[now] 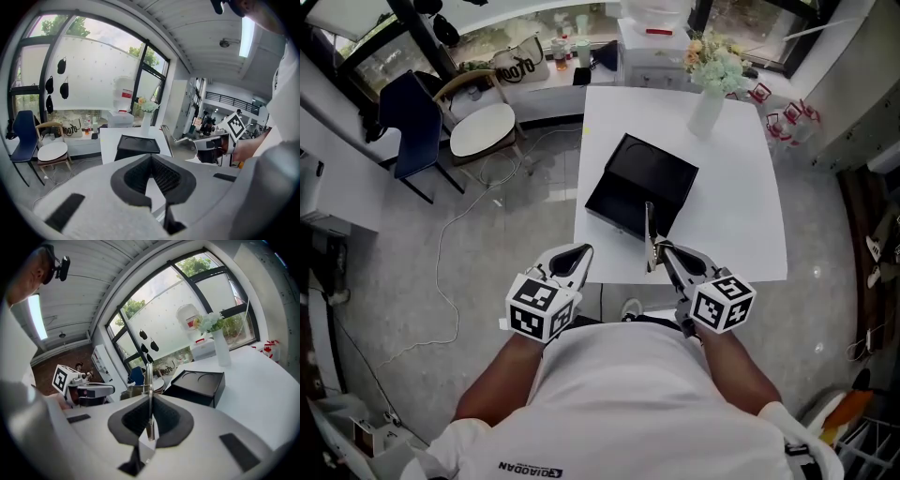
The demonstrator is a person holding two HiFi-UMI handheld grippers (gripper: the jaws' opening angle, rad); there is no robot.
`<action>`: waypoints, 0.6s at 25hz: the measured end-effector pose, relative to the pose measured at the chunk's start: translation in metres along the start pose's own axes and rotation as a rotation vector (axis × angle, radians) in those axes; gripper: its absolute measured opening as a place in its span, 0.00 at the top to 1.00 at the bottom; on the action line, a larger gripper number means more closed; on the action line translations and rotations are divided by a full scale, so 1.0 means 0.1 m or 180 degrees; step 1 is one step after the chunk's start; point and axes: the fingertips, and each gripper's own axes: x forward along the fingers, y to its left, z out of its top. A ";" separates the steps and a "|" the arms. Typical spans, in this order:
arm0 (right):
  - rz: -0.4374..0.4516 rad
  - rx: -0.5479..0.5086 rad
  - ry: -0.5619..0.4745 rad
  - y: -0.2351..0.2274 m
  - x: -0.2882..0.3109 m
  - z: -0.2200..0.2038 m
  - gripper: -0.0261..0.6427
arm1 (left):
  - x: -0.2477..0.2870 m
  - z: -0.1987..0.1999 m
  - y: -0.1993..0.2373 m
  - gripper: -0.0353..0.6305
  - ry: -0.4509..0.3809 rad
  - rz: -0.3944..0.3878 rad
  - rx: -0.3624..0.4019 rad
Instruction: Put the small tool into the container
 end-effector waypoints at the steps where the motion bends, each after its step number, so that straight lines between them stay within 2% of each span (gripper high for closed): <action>1: 0.0016 -0.0013 0.0029 -0.04 0.04 0.01 0.95 | 0.02 0.01 0.02 0.93 -0.0007 0.0034 -0.0022; 5: -0.0007 -0.0102 0.0148 -0.18 0.19 0.04 0.95 | 0.11 -0.02 0.09 0.93 0.0035 0.0054 -0.0111; 10: -0.0174 -0.0355 0.0245 -0.27 0.40 0.11 0.95 | 0.23 -0.04 0.32 0.93 0.0151 -0.0006 -0.0130; 15: -0.0374 -0.0392 0.0274 -0.27 0.57 0.11 0.95 | 0.31 0.14 0.53 0.93 0.0186 -0.0199 0.0041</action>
